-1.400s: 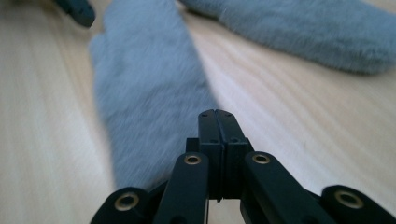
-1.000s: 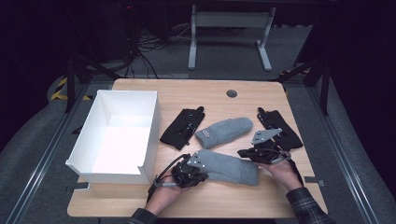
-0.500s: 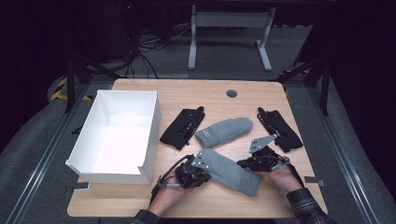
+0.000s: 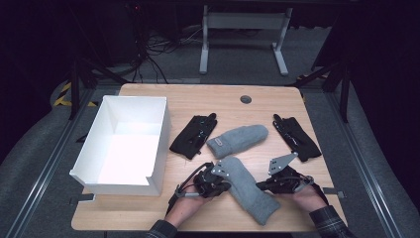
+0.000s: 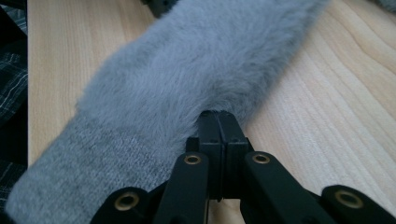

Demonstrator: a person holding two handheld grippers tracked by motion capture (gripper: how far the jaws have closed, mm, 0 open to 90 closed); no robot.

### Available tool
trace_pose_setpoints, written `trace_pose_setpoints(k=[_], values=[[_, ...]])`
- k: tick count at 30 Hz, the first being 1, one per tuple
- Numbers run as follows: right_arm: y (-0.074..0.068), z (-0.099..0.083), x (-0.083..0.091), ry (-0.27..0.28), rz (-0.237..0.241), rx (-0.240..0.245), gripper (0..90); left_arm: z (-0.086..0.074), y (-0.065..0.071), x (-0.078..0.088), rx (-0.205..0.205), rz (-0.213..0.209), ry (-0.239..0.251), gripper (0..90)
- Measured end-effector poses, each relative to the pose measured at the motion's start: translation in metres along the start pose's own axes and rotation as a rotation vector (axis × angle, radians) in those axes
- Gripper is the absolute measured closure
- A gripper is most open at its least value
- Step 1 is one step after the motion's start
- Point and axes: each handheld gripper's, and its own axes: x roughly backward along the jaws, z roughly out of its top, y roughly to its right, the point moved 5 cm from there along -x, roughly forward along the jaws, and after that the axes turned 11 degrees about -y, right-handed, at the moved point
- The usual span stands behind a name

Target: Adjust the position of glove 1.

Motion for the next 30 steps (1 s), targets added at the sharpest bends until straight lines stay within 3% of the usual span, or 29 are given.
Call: trace_pose_setpoints(k=[14,21,30], values=[[-0.017,0.016,-0.010,0.004,0.047,0.079,90.0,0.021,-0.021,0.001,0.026,0.015,0.028,90.0],[-0.024,0.027,-0.017,0.019,0.042,0.105,90.0,0.030,-0.028,-0.001,0.035,0.014,0.037,90.0],[-0.030,0.047,-0.029,0.047,-0.006,0.113,90.0,0.039,-0.034,-0.004,0.035,0.001,0.041,90.0]])
